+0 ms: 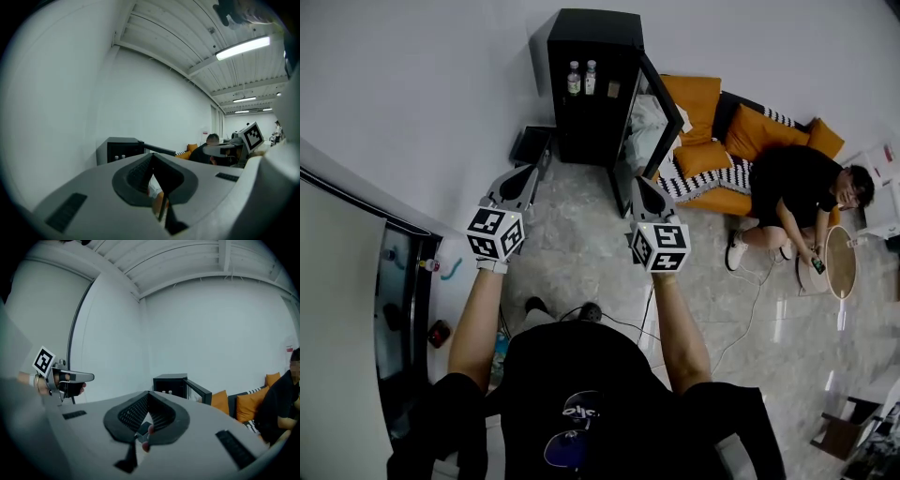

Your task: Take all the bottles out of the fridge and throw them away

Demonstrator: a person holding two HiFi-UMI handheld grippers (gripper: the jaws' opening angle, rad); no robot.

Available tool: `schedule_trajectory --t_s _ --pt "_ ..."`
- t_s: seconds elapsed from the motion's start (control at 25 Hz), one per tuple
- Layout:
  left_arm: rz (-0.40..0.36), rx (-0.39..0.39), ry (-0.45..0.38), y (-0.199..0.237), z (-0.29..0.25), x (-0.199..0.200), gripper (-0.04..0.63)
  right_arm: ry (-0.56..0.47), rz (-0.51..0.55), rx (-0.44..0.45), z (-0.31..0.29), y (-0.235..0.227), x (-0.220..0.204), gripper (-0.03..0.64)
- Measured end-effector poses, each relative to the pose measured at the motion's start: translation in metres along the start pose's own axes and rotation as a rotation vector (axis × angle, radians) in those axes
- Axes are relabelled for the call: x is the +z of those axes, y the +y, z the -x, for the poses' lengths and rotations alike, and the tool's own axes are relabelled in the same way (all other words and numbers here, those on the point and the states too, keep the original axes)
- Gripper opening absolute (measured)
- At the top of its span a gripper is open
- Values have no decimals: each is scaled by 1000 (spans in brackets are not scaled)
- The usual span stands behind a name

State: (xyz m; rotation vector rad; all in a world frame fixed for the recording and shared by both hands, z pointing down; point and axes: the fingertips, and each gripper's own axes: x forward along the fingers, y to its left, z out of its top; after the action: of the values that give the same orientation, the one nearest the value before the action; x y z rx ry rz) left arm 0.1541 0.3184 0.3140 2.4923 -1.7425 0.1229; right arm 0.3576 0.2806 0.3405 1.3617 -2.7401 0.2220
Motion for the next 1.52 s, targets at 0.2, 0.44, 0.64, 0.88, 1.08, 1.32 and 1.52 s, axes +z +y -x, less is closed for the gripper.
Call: schedule_trajectory --t_s 0.2,0.44,0.64,0.88,1.08,1.32,1.52 --pt "4 23 12 -11 -12 -5 0 19 0 22 -1 -20 -7 0" --pt "10 20 37 -11 -28 -17 0 33 -14 20 -13 -34 -15 0" --pt "37 8 23 6 -55 -21 0 41 -4 9 -36 -47 -17 0" --pt "53 7 9 42 -96 -18 0 49 9 -1 -83 -62 -8 0" --pt "50 21 -1 91 -126 -14 0 58 26 7 -144 -64 0 0" --pt "63 27 5 157 -162 -6 0 62 22 24 -216 -62 14 0" --pt "72 3 19 190 -203 -5 0 77 28 16 -266 -70 17 0"
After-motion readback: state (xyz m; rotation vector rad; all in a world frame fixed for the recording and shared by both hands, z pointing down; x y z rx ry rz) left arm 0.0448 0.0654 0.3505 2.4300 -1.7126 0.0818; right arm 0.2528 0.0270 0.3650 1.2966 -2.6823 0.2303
